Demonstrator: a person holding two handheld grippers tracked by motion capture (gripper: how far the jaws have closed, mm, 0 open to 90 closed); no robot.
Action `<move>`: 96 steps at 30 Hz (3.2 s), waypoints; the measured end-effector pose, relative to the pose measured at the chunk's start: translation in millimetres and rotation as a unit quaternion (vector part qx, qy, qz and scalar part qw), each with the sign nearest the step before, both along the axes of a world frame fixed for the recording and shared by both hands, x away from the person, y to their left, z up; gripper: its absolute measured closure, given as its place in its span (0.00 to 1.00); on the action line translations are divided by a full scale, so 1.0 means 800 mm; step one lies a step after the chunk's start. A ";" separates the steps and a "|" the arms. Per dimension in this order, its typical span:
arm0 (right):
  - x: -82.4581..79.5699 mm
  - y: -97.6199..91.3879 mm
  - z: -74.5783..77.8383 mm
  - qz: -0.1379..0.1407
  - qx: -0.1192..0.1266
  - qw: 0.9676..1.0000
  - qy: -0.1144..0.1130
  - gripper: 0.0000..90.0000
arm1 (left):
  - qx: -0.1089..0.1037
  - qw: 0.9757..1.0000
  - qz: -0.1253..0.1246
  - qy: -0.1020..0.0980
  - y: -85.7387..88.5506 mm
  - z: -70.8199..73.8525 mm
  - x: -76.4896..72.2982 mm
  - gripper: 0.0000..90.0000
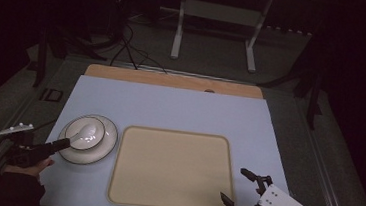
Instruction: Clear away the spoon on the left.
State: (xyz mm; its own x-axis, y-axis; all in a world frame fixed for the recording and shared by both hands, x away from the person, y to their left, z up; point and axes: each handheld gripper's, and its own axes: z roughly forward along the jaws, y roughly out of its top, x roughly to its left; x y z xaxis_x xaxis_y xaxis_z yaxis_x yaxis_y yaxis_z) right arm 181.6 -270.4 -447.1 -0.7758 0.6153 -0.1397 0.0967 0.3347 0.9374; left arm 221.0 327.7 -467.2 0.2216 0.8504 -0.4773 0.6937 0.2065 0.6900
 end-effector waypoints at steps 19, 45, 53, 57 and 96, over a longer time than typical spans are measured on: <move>0.001 -0.003 0.001 -0.018 0.002 1.000 -0.001 0.13 | 0.013 0.998 0.005 -0.057 -0.023 0.052 -0.024 0.95; 0.002 -0.001 0.003 -0.024 0.006 1.000 -0.004 0.13 | 0.009 0.996 -0.014 -0.084 -0.095 0.076 -0.037 0.95; 0.004 -0.001 0.002 -0.027 0.011 1.000 -0.003 0.13 | 0.011 0.995 -0.044 -0.087 -0.126 0.076 -0.040 0.95; 0.007 0.004 0.000 -0.025 0.014 1.000 0.002 0.13 | 0.013 0.995 -0.037 -0.094 -0.136 0.071 -0.039 0.95; 0.012 -0.005 0.003 -0.032 0.033 0.999 -0.011 0.13 | 0.044 0.990 0.000 -0.135 -0.229 0.034 -0.048 0.95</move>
State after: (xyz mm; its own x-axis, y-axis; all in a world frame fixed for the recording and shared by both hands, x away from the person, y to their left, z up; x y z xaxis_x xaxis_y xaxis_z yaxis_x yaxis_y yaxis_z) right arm 191.2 -274.1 -444.7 -0.7314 0.6724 -0.1137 0.0953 0.2658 0.9593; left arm 182.5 144.6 -439.9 0.3309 0.8857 -0.3255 0.4817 0.1381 0.8654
